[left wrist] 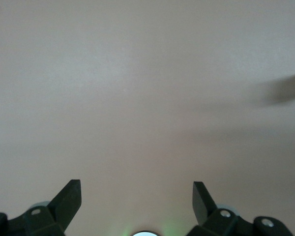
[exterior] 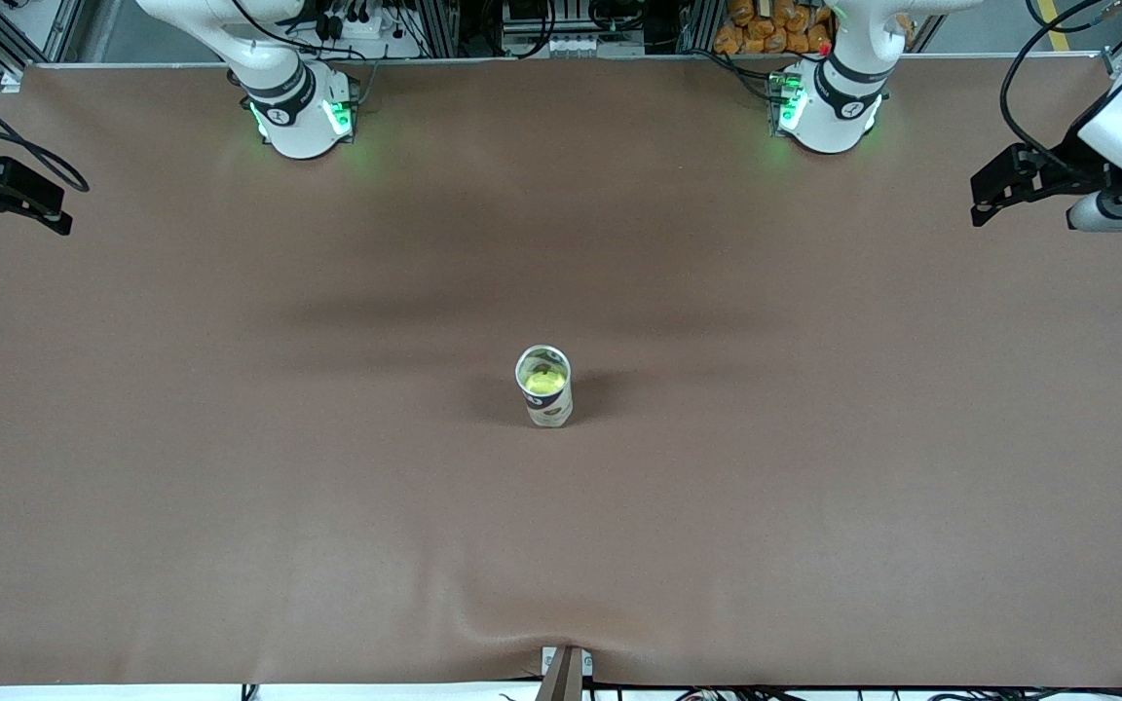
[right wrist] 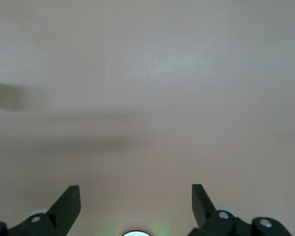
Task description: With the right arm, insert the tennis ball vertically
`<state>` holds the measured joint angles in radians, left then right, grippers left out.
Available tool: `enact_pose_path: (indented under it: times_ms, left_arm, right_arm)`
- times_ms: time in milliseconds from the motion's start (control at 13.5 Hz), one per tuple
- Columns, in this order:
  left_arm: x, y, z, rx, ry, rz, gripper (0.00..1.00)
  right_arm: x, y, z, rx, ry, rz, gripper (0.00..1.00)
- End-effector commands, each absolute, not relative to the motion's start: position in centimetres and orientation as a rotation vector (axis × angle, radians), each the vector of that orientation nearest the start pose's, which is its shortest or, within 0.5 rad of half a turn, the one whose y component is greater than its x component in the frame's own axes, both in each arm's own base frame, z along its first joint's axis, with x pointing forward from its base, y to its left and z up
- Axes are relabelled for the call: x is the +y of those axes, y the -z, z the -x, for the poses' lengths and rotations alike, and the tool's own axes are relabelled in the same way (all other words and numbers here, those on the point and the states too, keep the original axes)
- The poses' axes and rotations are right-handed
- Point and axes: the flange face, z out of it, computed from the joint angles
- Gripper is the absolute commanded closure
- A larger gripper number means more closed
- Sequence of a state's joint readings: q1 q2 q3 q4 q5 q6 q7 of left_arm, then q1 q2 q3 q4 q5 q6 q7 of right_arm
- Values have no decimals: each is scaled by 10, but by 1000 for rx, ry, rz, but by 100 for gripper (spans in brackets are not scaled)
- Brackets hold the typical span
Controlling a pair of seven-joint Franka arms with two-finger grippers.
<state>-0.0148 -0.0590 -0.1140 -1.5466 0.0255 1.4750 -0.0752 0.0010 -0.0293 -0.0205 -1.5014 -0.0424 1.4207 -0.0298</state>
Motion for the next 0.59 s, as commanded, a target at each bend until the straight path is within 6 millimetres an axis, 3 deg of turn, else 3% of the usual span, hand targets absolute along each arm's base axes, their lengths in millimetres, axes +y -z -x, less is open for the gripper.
enact_pose_path:
  times_ms: [0,520]
  left_arm:
    - [-54,-666,-515,62,-8,3106,0]
    - [-54,-670,-511,52,-4,3104,0]
  right_arm:
    - [-13,-664,-529,3,-89,3185,0]
    - [-13,-664,-529,5,-89,3185,0]
